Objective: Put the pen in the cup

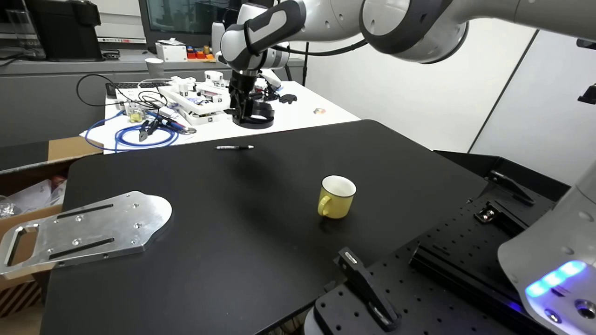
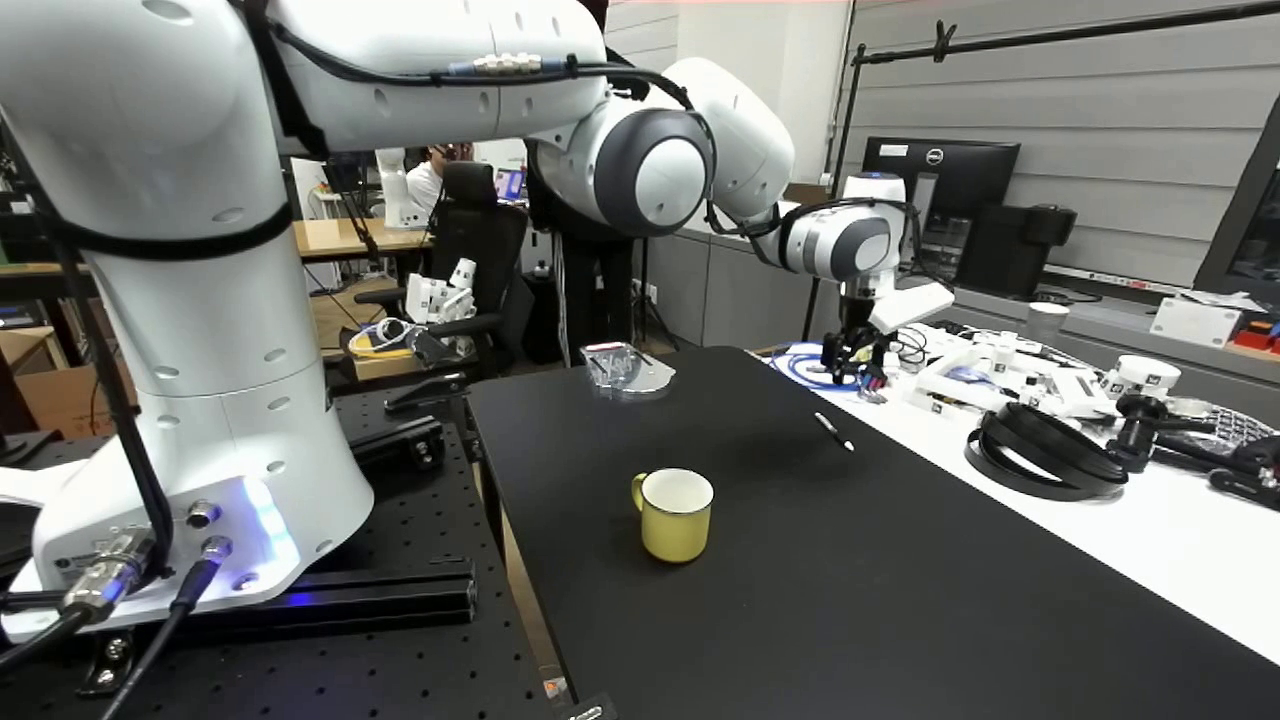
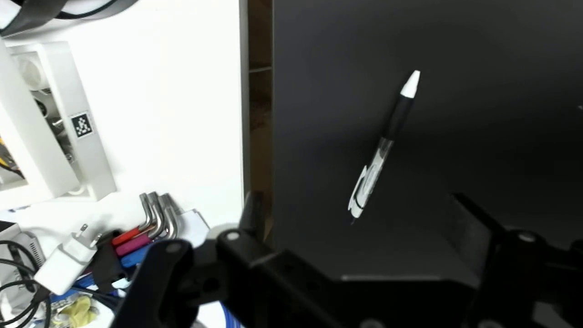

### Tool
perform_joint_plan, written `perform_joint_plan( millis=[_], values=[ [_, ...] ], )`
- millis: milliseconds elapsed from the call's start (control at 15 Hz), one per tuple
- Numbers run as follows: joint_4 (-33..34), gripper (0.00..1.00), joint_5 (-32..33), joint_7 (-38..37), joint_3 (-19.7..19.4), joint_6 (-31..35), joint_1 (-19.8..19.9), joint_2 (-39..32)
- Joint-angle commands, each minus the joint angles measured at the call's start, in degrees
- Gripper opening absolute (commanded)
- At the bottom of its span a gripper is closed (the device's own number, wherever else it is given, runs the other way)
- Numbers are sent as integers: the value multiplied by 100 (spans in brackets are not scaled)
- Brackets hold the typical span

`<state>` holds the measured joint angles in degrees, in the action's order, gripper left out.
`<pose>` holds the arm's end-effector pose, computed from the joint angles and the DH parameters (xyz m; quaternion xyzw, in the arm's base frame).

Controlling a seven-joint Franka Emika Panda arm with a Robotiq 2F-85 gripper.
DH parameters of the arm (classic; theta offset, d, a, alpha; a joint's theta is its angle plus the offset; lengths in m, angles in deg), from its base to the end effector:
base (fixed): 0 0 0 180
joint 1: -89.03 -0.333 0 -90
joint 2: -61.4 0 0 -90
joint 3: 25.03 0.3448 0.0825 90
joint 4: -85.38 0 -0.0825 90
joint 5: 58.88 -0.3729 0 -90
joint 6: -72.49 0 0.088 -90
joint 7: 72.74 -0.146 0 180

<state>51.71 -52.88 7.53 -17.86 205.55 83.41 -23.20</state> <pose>0.8330 0.1210 0.0630 0.7060 0.6958 0.1158 0.0632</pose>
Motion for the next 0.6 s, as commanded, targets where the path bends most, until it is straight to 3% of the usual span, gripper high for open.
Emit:
perform_joint_plan(
  millis=[0,533],
  values=[
    [-255,100,-203,50,17,243,66,-29],
    [-676,100,-180,57,-32,351,111,-58]
  ],
)
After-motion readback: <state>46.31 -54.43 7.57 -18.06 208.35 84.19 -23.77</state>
